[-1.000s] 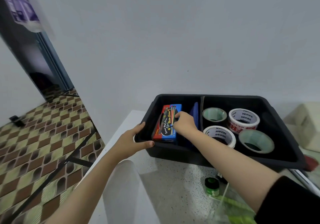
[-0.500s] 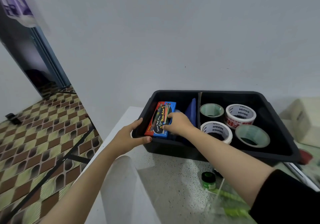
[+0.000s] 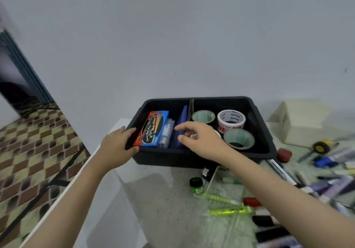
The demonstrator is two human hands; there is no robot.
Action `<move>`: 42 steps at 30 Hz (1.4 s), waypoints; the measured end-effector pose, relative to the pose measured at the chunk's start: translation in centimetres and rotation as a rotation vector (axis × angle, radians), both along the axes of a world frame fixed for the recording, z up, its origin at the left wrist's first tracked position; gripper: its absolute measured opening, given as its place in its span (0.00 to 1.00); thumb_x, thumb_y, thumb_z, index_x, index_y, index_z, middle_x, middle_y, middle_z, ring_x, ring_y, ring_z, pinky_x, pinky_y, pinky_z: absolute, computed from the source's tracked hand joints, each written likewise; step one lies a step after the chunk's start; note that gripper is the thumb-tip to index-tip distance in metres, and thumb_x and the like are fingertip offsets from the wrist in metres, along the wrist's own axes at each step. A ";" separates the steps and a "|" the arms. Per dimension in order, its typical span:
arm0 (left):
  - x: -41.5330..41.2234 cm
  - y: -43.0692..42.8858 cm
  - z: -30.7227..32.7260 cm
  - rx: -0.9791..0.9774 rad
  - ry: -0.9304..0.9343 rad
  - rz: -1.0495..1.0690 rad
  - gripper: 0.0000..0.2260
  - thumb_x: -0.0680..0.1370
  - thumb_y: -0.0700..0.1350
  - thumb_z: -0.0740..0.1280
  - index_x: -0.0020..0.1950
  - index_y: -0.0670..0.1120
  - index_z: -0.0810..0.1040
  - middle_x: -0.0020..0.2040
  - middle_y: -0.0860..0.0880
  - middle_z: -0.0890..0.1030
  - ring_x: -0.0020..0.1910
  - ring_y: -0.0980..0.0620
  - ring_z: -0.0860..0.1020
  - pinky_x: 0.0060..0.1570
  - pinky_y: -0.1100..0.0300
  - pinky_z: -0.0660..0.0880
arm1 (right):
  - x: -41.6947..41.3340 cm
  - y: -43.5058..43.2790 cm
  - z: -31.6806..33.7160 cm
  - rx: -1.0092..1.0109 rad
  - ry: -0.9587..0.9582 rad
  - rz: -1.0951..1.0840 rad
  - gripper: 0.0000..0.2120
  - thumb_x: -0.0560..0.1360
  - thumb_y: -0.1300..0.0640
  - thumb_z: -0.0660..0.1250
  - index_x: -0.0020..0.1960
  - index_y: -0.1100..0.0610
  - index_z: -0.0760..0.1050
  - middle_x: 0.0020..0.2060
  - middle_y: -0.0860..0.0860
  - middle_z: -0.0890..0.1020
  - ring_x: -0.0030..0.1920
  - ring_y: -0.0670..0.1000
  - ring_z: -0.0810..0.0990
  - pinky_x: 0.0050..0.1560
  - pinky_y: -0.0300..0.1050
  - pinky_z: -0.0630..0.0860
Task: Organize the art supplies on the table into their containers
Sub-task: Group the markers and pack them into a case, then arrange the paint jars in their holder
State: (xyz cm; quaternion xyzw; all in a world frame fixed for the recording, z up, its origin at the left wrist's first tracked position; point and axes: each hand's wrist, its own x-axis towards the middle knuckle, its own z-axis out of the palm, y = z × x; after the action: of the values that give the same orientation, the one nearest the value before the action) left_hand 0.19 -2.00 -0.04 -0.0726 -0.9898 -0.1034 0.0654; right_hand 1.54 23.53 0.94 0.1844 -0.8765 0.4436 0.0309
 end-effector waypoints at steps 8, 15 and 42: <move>7.3 11.7 0.1 0.238 0.249 -0.271 0.21 0.71 0.50 0.64 0.63 0.47 0.77 0.60 0.51 0.77 0.61 0.52 0.72 0.61 0.60 0.63 | 7.7 14.8 -3.6 0.045 0.214 -0.202 0.13 0.72 0.55 0.62 0.56 0.48 0.77 0.50 0.44 0.77 0.52 0.42 0.75 0.53 0.31 0.67; 14.8 21.7 -5.8 0.381 0.151 -0.428 0.18 0.73 0.54 0.61 0.58 0.50 0.80 0.56 0.53 0.79 0.57 0.57 0.72 0.60 0.68 0.64 | 15.8 25.7 -7.6 0.216 0.237 -0.338 0.13 0.74 0.60 0.64 0.56 0.52 0.78 0.51 0.44 0.77 0.54 0.45 0.74 0.53 0.31 0.64; 16.6 35.9 -9.6 0.335 0.166 -0.434 0.19 0.73 0.60 0.57 0.56 0.55 0.79 0.55 0.61 0.77 0.57 0.61 0.71 0.58 0.63 0.62 | 15.4 45.1 -6.5 0.373 0.150 -0.890 0.18 0.74 0.60 0.64 0.64 0.60 0.73 0.58 0.62 0.77 0.59 0.63 0.72 0.59 0.52 0.68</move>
State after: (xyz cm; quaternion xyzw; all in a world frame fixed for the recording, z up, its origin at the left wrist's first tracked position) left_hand 16.80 33.88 -9.66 -0.2791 -0.9116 -0.2706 0.1338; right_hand 16.97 68.67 -5.54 -0.1743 -0.9301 0.2082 0.2473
